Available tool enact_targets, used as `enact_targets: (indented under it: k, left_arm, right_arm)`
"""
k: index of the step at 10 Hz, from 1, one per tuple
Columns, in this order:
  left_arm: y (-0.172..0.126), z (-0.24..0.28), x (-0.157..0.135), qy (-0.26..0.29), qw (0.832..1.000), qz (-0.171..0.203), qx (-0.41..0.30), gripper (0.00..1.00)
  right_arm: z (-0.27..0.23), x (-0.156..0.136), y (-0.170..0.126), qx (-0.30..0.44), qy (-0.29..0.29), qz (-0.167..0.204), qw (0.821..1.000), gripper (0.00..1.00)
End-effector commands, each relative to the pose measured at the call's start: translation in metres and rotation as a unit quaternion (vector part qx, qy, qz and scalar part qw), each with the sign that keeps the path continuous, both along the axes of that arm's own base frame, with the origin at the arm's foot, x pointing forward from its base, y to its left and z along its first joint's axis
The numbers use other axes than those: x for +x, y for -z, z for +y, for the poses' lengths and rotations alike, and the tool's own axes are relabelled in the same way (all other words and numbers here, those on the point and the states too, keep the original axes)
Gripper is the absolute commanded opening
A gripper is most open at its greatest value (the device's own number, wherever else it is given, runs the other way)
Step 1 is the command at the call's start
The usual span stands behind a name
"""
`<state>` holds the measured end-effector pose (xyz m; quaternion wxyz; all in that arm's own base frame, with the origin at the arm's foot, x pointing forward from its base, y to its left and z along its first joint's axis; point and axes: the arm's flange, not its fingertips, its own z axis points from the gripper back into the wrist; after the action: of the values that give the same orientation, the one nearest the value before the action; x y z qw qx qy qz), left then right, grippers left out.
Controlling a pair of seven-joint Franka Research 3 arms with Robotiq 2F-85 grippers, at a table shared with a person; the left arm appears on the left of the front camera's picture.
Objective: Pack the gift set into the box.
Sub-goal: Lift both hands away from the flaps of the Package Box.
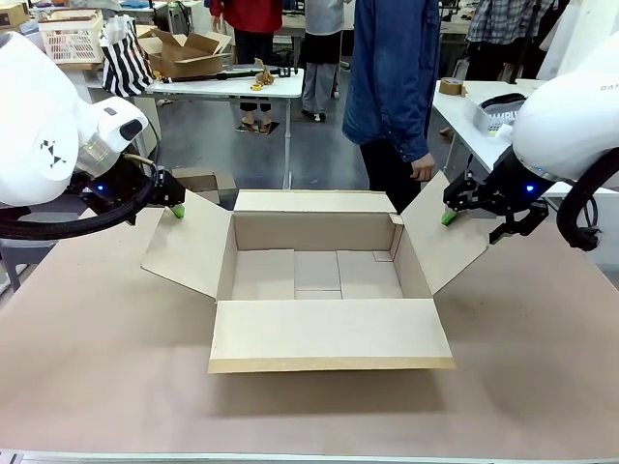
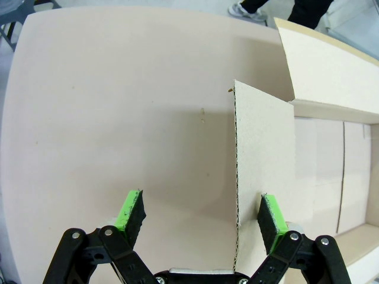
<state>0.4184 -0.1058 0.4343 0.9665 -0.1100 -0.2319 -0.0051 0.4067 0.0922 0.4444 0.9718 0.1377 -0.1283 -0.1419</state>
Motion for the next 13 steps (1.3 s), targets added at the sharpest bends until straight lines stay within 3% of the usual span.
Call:
enact_targets:
  k: [1, 13]
  left_arm:
    - [-0.002, 0.0004, -0.0007, -0.006, 1.0, 0.003, 0.004, 1.0]
    - [-0.002, 0.0004, -0.0007, -0.006, 1.0, 0.003, 0.004, 1.0]
  right_arm:
    - [0.0017, 0.0008, -0.0037, -0.008, 0.011, 0.001, 1.0, 1.0]
    - [0.0017, 0.0008, -0.0037, -0.008, 0.011, 0.001, 1.0, 1.0]
